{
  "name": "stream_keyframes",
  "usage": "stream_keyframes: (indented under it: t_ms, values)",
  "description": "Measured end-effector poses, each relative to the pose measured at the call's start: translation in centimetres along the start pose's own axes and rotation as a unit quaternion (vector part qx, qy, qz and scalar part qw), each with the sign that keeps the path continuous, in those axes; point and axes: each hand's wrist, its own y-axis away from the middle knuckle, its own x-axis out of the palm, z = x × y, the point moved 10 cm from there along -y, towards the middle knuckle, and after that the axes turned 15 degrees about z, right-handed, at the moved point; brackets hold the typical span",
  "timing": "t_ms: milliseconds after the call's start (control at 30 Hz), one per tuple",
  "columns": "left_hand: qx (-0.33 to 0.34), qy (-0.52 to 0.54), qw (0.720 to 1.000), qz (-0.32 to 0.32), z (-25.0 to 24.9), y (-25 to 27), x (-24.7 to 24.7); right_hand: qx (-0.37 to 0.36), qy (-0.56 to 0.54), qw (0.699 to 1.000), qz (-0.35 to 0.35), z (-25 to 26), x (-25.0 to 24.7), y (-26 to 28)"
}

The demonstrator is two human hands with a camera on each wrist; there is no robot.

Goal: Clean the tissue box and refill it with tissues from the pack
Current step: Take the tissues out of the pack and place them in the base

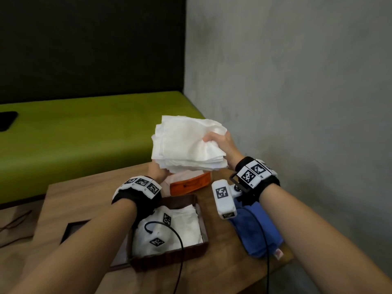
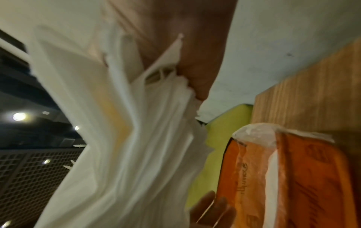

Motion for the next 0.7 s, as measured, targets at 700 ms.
stream_keyframes:
  t_ms: [700]
  values:
    - [0.049, 0.518, 0.852, 0.059, 3.3, -0.2, -0.5, 0.209, 0.349, 0.913, -0.015, -7.7, 0.9, -1.4]
